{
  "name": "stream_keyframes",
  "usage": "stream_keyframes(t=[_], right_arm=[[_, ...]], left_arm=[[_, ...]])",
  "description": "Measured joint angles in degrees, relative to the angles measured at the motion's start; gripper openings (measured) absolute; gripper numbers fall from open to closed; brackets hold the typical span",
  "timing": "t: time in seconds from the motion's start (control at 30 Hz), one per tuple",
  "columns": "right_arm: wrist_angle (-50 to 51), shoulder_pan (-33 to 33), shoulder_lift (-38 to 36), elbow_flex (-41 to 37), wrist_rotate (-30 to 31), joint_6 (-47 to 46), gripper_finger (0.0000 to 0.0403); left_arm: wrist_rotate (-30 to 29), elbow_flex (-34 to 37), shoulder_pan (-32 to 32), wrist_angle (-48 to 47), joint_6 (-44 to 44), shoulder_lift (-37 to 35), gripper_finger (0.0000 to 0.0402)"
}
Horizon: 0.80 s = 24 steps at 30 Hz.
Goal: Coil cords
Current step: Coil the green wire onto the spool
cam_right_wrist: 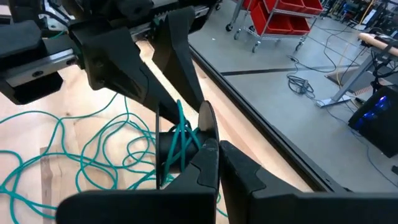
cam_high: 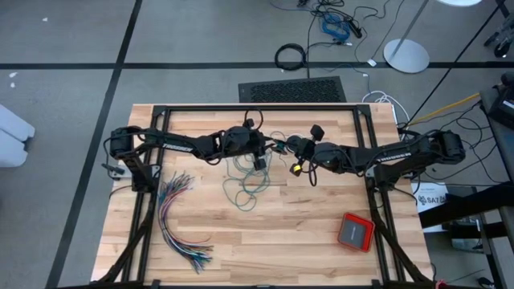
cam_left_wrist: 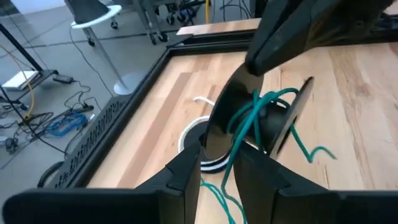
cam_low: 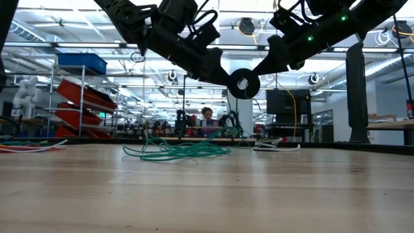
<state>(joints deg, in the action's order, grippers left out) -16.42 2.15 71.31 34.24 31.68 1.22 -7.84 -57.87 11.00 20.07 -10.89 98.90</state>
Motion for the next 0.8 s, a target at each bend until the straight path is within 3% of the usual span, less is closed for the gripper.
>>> stream_keyframes(t=[0.37,0.63,0.8], right_arm=[[0.04,-0.02,0.00,0.00,-0.44,-0.77,0.0000],[0.12,-0.02,0.00,0.00,-0.92,-0.75,0.0000],[0.62,-0.02,0.00,0.00,-1.38,-0.73,0.0000]], left_arm=[[7.78,0.00,0.96,-2.48,-1.45,-0.08,0.0119],[8.21,0.00,1.03,-3.70,-1.51,-0.08,0.0177],[8.25,0.02,1.47,-7.27,-3.01,-2.42,0.0190]])
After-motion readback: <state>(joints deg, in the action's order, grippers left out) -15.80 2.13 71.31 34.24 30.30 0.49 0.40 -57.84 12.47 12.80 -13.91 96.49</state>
